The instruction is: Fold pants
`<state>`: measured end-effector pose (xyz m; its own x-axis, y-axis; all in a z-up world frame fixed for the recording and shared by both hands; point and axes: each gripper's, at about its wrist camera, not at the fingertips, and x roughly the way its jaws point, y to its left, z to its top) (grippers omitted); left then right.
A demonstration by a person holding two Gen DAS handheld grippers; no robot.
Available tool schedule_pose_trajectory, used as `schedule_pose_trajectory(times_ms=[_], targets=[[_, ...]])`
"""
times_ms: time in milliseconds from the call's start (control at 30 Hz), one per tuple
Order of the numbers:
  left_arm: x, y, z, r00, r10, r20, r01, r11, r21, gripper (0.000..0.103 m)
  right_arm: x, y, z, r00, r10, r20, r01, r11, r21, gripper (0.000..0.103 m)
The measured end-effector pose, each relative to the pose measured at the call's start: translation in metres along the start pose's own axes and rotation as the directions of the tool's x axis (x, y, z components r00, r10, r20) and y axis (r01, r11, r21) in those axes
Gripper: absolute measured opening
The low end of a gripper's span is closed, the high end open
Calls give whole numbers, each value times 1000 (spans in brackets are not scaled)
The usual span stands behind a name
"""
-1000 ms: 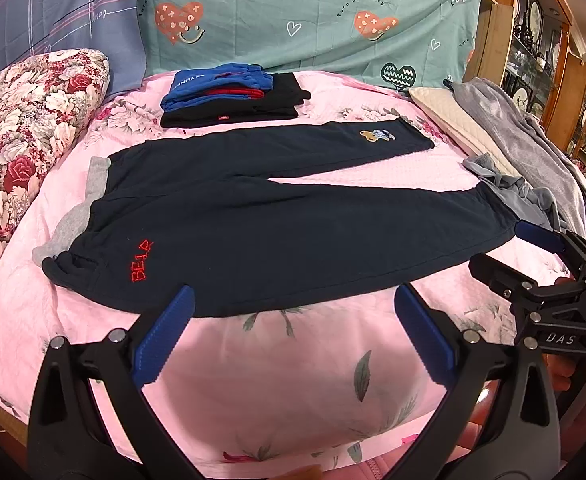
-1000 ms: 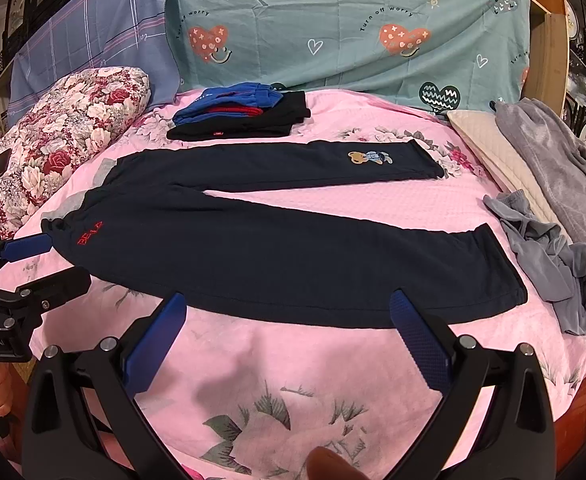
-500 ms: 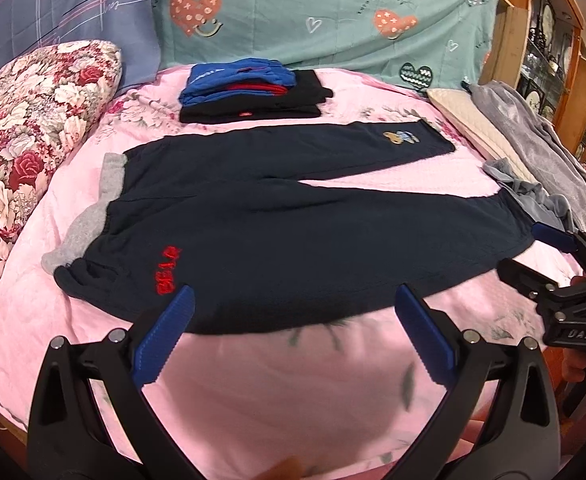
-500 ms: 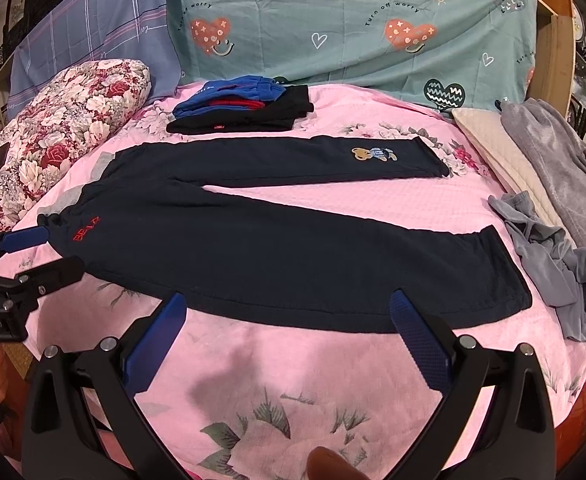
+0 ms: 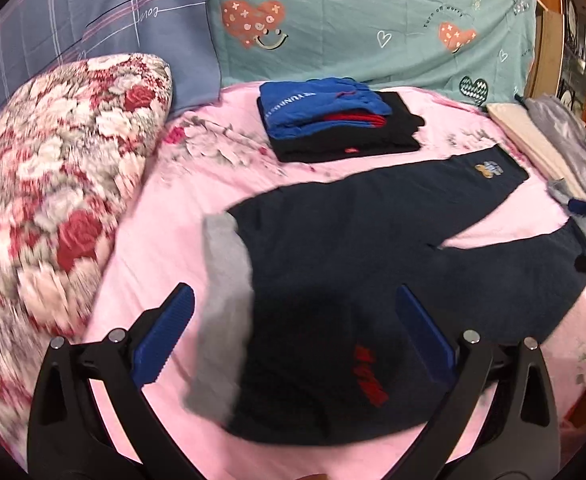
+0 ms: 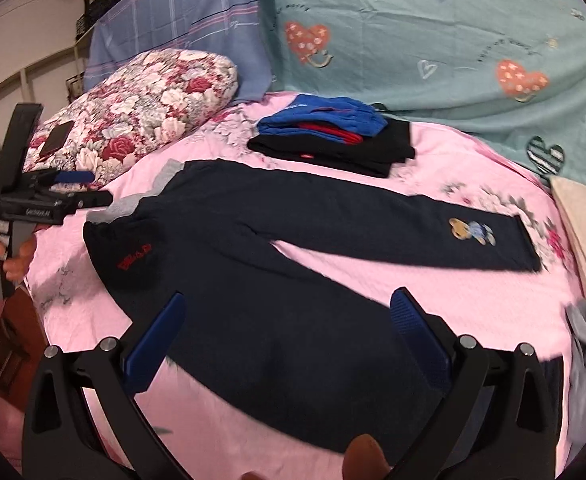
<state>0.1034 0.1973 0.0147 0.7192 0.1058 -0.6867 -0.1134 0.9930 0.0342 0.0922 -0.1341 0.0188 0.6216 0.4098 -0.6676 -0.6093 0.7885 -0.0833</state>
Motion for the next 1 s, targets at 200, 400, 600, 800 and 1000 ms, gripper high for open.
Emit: schedule_pose_trajectory(times_ms=[200,400,600,800,1000], targets=[[48,46,50,994,-77,-72,81,995,57,89,46,-2,51,995,76,-57,-83,988,-128,102],[117,70,92,952,-234,-196,247,968,46,68,119,2,110,954,223,-199,-269,931,-246,72],[171,52,110,903,-281,-325,350,921,174,67,214,-6,150,908,240,-343,-358,870,-340,46],[209,38,110,825,-315,-469,468,846,256,67,271,-21,165,874,202,-443,-396,823,-406,44],[232,26,103,743,-336,-579,564,780,271,67,295,-43,157,819,165,-549,-430,810,-398,39]])
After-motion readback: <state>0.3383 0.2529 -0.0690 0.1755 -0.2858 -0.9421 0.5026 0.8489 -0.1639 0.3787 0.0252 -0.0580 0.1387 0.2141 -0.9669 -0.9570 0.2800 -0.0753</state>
